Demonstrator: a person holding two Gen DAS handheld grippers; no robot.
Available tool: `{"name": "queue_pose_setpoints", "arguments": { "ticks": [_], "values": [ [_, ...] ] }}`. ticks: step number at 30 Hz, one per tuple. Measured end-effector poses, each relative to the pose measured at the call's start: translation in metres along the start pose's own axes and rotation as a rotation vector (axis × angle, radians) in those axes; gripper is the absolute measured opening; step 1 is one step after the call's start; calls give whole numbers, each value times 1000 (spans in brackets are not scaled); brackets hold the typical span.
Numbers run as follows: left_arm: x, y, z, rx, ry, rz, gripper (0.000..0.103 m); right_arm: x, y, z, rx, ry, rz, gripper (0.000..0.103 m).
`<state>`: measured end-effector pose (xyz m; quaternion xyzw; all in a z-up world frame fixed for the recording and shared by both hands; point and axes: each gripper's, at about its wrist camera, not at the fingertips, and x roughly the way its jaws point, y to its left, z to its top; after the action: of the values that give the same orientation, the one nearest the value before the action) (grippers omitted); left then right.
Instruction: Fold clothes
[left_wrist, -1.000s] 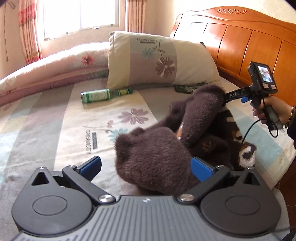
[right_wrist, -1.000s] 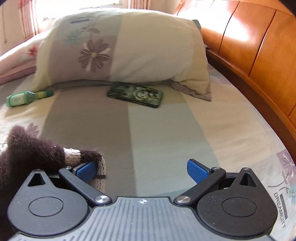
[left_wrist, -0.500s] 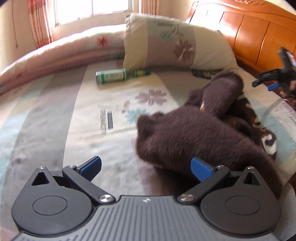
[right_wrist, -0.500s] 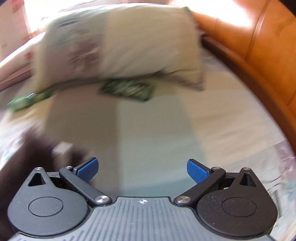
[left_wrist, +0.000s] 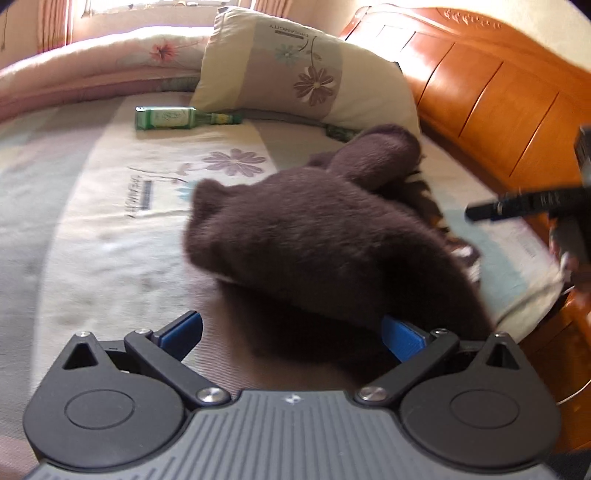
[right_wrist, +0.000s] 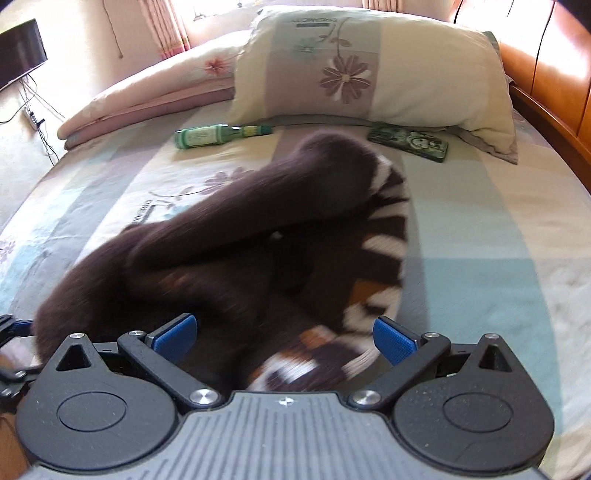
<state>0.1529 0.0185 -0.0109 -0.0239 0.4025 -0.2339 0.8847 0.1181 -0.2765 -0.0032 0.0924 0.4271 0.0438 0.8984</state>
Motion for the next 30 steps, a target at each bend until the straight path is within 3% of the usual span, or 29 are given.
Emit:
{"name": "queue_pose_setpoints", "arguments": {
  "ticks": [3,6,8,12,15,18,21,26,30],
  "values": [
    [9,-3,0,-26,-33,-37,102,-8,12,-14,30,-19,14,103],
    [27,1,0,-47,-50,40,103,-15,21,-23,56,-40,18,103],
    [36,6,1,-112,-35,27,103,-20,24,-28,70,-56,23,103],
    [33,2,-1,-100,-64,70,103,-31,29,-35,82,-78,10,103],
    [19,13,-4,-99,-96,152,103,-37,26,-37,80,-96,-21,103],
    [7,31,-6,-90,-117,295,103,-39,20,-39,85,-104,-38,103],
    [2,54,-6,-131,-103,339,103,-37,17,-42,92,-98,-24,103],
    [10,54,-2,-145,-91,220,102,-23,19,-42,89,-77,10,103],
    [15,56,0,-171,-96,223,102,-11,10,-28,89,-75,16,103]
  ]
}}
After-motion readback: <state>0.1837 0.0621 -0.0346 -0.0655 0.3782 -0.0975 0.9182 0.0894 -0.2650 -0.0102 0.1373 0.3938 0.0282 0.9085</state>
